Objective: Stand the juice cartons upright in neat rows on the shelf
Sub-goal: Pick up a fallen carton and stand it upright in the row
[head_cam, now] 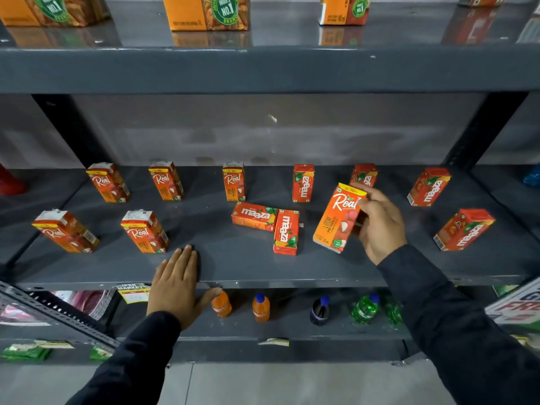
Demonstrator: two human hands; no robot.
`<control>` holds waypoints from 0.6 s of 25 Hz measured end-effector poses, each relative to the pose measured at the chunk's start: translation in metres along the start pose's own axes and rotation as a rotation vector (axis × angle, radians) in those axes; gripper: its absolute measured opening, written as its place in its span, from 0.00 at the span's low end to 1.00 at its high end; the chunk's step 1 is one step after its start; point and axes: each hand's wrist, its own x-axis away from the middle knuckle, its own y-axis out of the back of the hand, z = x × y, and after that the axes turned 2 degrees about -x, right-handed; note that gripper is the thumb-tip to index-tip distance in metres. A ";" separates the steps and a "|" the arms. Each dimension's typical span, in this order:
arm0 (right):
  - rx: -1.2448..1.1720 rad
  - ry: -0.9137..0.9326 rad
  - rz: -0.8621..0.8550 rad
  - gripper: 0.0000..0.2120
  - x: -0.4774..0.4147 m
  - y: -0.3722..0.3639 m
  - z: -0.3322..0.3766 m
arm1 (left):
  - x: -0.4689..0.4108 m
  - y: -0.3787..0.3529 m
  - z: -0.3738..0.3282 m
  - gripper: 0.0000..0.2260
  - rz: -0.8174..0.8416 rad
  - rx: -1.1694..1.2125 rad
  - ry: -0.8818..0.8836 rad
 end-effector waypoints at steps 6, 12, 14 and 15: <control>0.056 0.057 0.156 0.17 0.014 -0.032 0.010 | 0.008 0.001 0.011 0.42 -0.044 0.022 -0.022; 0.147 0.094 0.257 0.17 0.013 -0.071 -0.006 | 0.029 -0.007 0.021 0.41 -0.001 -0.006 0.032; 0.224 0.124 0.327 0.18 0.013 -0.091 -0.017 | 0.028 -0.006 0.020 0.42 0.000 -0.003 0.034; 0.280 0.146 0.369 0.18 0.013 -0.102 -0.024 | 0.028 -0.006 0.019 0.42 -0.002 0.000 0.031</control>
